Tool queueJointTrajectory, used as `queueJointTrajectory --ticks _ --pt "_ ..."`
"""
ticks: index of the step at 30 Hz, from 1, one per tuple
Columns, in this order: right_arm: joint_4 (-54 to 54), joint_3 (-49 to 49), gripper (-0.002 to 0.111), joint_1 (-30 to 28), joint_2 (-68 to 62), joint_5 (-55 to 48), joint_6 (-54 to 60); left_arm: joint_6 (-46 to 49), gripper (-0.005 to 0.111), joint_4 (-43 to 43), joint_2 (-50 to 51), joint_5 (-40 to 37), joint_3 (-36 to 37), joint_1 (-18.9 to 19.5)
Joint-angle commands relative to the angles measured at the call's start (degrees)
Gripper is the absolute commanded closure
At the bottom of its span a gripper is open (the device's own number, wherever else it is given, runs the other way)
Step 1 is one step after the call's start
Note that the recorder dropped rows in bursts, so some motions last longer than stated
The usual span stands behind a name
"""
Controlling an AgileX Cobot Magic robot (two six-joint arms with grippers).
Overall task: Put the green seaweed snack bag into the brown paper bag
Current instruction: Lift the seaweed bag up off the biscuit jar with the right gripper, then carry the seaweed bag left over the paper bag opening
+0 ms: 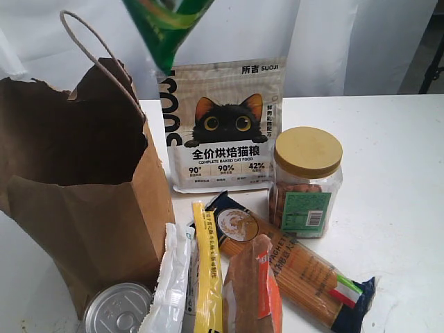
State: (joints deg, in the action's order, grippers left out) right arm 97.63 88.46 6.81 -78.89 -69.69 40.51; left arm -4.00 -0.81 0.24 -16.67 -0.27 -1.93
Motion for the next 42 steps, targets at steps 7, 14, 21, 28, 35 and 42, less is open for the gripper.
queueJointTrajectory --ticks 7,14,21,28,35,42 --pt "0.2 0.5 0.108 6.6 0.6 -0.3 0.1 -0.1 0.106 0.0 -0.2 0.5 0.3 -0.3" --pt "0.0 0.5 0.108 9.5 -0.8 -0.3 0.6 -0.1 0.106 0.0 -0.2 0.5 0.3 -0.3" --pt "0.2 0.5 0.108 11.4 -4.1 -0.3 2.3 -0.1 0.106 0.0 -0.2 0.5 0.3 -0.3" --pt "0.3 0.7 0.108 12.9 -7.5 -0.3 4.9 -0.1 0.106 0.0 -0.2 0.5 0.3 -0.3" --pt "0.4 2.7 0.108 14.3 -12.0 0.0 8.0 -0.1 0.106 0.0 -0.2 0.5 0.3 -0.3" --pt "-5.1 6.5 0.108 14.8 -15.9 2.5 9.1 -0.1 0.106 0.0 -0.2 0.5 0.3 -0.3"
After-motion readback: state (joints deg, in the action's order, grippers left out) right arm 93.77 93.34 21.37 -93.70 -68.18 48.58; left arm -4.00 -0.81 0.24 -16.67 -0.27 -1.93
